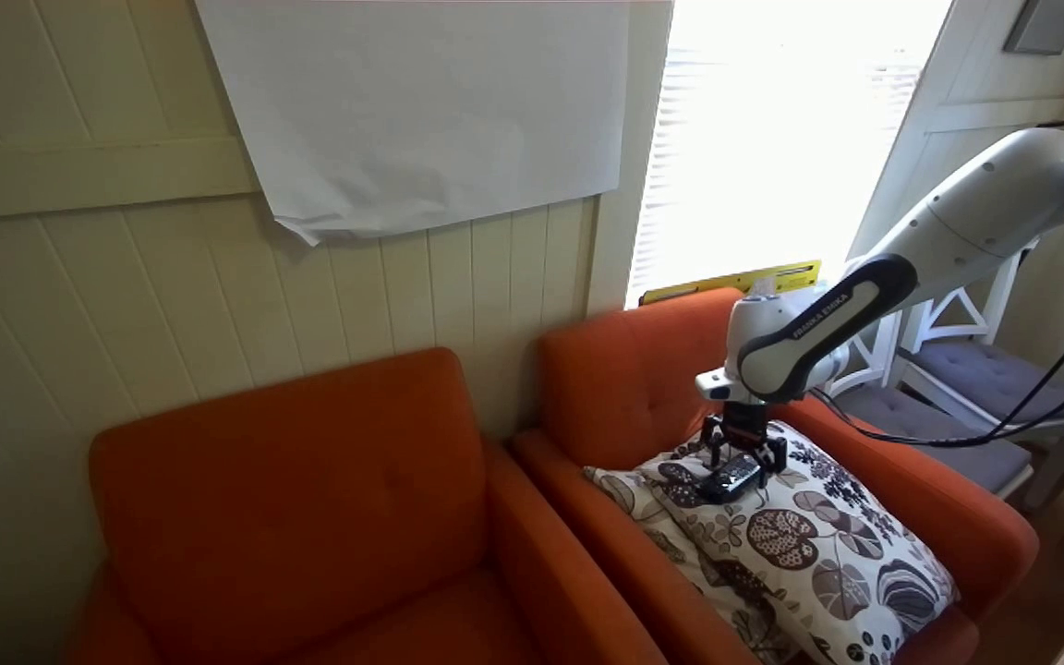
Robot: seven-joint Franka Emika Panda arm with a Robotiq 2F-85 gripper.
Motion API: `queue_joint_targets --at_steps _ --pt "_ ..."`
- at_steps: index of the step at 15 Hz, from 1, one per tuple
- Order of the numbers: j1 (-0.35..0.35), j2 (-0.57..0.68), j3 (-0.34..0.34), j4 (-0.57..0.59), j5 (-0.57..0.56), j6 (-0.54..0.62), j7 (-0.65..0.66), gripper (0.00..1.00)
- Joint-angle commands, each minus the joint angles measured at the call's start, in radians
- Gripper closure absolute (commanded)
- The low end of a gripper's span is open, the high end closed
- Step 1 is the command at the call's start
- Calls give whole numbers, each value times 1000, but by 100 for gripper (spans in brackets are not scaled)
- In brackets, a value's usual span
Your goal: Put the remote controller on the armrest
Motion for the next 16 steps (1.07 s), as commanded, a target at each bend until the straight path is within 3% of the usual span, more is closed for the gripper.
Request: queue_joint_targets --at_steps 1,2,4,6,8,9,13,16 --pt "2 24 0 27 -27 -3 -24 3" --pt "0 27 1 28 -27 0 -31 27" --pt "0 32 1 32 -27 9 -39 30" --pt "0 38 1 37 -26 12 -48 45" --pt "0 40 2 41 -25 16 -53 48" --pt "-1 38 4 41 -23 15 -54 63" --pt "4 38 2 41 -27 6 -54 63" --pt "27 -34 15 -18 -34 -38 -43 63"
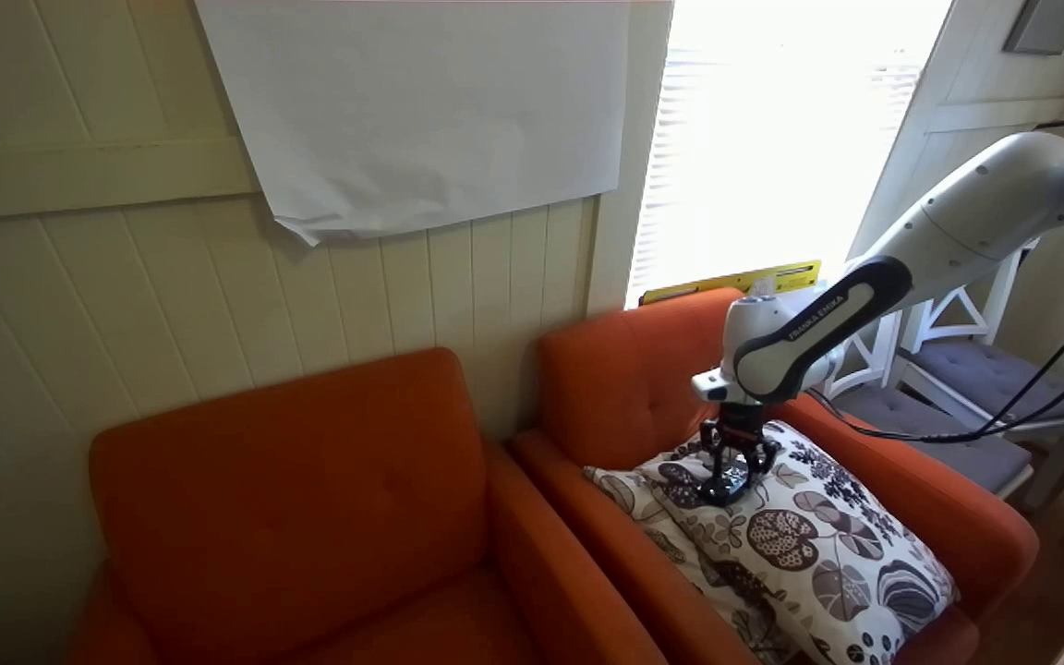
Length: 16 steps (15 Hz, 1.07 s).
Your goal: Put the remote controller on the armrest
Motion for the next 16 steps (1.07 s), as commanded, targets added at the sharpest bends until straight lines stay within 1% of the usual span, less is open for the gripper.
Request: queue_joint_targets --at_steps 1,2,3,5,7,10,11,13,15,16 --pt "48 -93 19 -70 -49 -72 -1 63" --pt "71 -114 22 -79 -76 -108 -4 63" --pt "88 -130 41 -90 -86 -125 -13 63" --pt "148 -151 64 -103 -119 -160 -2 63" --pt "206 -158 92 -100 -145 -198 -7 63" --pt "277 -147 130 -79 -186 -225 -40 63" --pt "256 -128 120 -75 -146 -195 -12 38" --pt "287 -128 132 -75 -158 -201 -11 38" --pt "289 -128 131 -75 -160 -201 -20 38" --pt "286 -128 129 -75 -161 -201 -27 63"
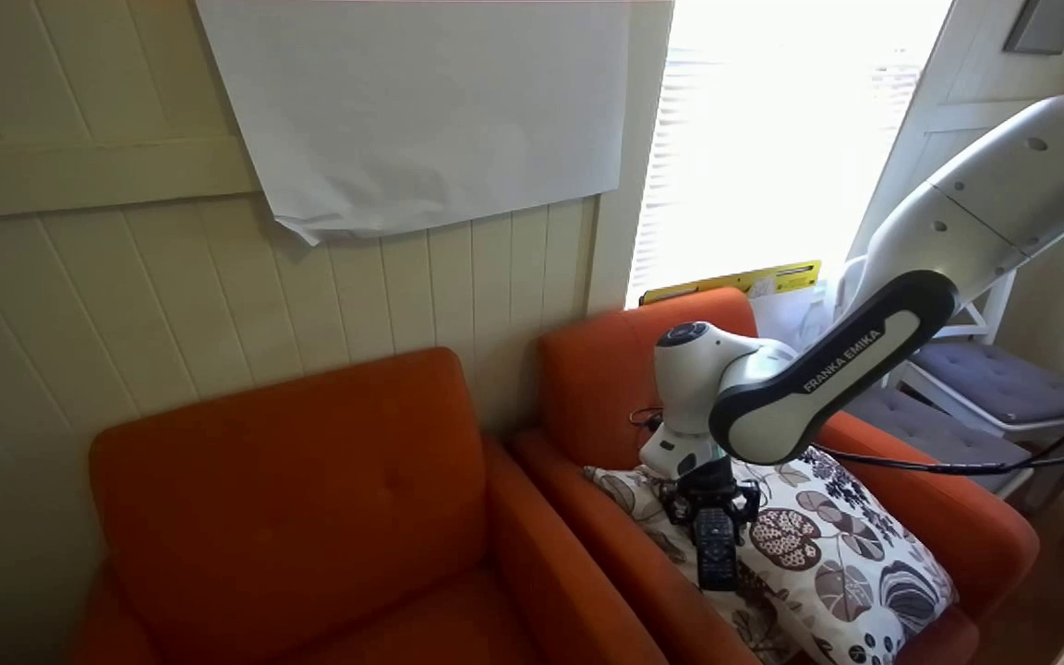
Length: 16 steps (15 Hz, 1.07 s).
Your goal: Put the remote controller on the armrest
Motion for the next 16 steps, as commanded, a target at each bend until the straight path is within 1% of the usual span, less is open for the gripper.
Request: queue_joint_targets --at_steps 1,2,4,7,8,9,10,11,16 --pt "-6 7 16 4 -13 15 -65 63" --pt "-7 11 29 7 -24 15 -126 63" --pt "12 16 36 11 -39 30 -188 63" --pt "-2 22 58 5 -38 75 -331 63" --pt "-2 30 56 8 -45 109 -372 63" --pt "0 45 51 12 -46 173 -391 63" --pt "16 21 43 3 -9 105 -340 63" --pt "15 26 42 3 -9 119 -348 38" --pt "15 28 40 2 -9 118 -347 38"
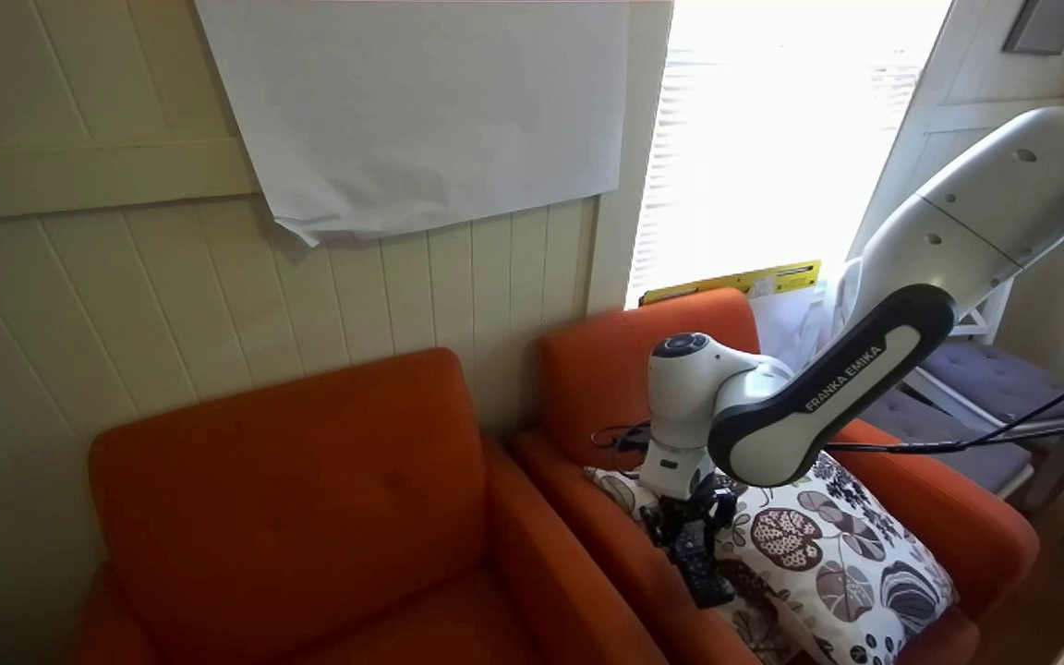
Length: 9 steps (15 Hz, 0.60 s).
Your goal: Put the remote controller on the armrest
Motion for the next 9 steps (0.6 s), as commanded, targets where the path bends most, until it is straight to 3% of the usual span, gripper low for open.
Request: queue_joint_targets --at_steps 1,4,5,9 --pt "5 0 -4 2 4 -2 -3 38" --pt "5 0 -4 2 4 -2 -3 38" --pt "5 0 -5 2 4 -2 -3 63" --pt "4 34 5 8 -14 87 -51 63"
